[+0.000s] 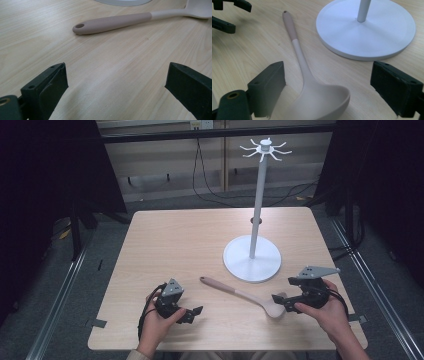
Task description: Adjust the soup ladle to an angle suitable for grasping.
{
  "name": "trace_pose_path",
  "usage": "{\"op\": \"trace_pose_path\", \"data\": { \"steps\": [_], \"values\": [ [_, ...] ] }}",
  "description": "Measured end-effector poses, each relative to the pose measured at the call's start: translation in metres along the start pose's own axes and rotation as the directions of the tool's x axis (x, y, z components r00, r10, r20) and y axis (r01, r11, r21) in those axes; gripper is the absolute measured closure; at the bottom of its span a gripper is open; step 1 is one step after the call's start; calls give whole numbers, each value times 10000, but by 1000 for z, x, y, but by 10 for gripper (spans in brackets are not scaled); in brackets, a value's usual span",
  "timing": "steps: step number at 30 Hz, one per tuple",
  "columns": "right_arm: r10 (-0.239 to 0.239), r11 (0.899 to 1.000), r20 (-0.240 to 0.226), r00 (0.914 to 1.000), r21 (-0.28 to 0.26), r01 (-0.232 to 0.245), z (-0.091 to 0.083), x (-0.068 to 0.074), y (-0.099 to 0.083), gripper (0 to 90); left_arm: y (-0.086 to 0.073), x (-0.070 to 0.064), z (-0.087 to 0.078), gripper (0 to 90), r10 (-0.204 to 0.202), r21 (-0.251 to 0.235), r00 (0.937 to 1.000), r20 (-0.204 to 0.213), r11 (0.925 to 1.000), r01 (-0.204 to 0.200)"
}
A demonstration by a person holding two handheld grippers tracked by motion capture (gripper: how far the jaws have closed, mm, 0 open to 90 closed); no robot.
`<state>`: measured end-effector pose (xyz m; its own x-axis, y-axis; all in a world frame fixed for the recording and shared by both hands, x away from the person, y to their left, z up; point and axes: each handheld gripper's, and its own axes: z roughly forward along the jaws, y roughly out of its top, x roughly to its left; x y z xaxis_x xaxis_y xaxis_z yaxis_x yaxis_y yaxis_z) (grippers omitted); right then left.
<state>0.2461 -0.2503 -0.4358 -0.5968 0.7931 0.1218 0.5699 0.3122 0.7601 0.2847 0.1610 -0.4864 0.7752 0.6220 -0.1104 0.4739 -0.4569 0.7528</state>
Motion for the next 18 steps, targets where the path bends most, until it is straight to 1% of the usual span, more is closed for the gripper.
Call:
{"op": "trace_pose_path", "data": {
  "steps": [2,3,4,5,6,7,8,9,10,11,12,13,15,16,18],
  "values": [
    [-246,9995,-71,9997,218,248,4,1,7,160,-1,0,-1,38,-69,-37,10000,-5,10000,69],
    [-246,9995,-71,9997,218,248,4,1,7,160,-1,1,-2,38,-13,-37,10000,-47,10000,13],
    [-343,9988,-210,9992,351,350,8,2,12,189,-2,1,-3,38,-27,-25,10000,-72,10000,27],
    [-343,9988,-210,9992,351,350,8,2,12,189,-3,2,-3,38,-89,-36,10000,-28,10000,89],
    [-433,9976,-254,9987,529,446,10,2,14,201,-3,2,-4,38,-78,-60,9999,-106,10000,77],
    [-606,9958,-310,9977,675,626,13,3,17,215,-4,2,-5,39,-148,-8,9998,-144,9999,147],
    [-700,9940,-388,9968,813,730,16,5,19,223,-4,3,-6,39,-107,-64,9998,-160,9999,106],
    [-782,9926,-436,9960,896,819,18,5,21,232,-4,3,-6,40,-167,-109,9997,-155,9998,165],
    [-811,9913,-546,9952,993,863,20,7,24,237,-4,4,-7,41,-106,-109,9997,-221,9999,104],
    [-734,9901,-608,9954,1149,801,24,9,27,238,-4,4,-7,43,-144,-175,9998,-163,9997,141],
    [-734,9901,-608,9954,1149,801,24,9,27,238,-4,4,-7,43,-144,-175,9998,-163,9997,141],
    [-738,9894,-709,9947,1199,819,26,9,29,241,-4,4,-7,43,-136,-160,9998,-156,9998,134],
    [-744,9868,-722,9946,1387,839,30,11,32,252,-4,5,-7,43,-136,-172,9998,-173,9998,133],
    [-871,9825,-733,9935,1587,978,34,12,35,260,-3,5,-7,43,-96,-157,9997,-205,9998,93],
    [-858,9811,-790,9932,1668,980,36,13,36,265,-3,5,-7,43,-88,-168,9997,-207,9998,85]
  ]
}}
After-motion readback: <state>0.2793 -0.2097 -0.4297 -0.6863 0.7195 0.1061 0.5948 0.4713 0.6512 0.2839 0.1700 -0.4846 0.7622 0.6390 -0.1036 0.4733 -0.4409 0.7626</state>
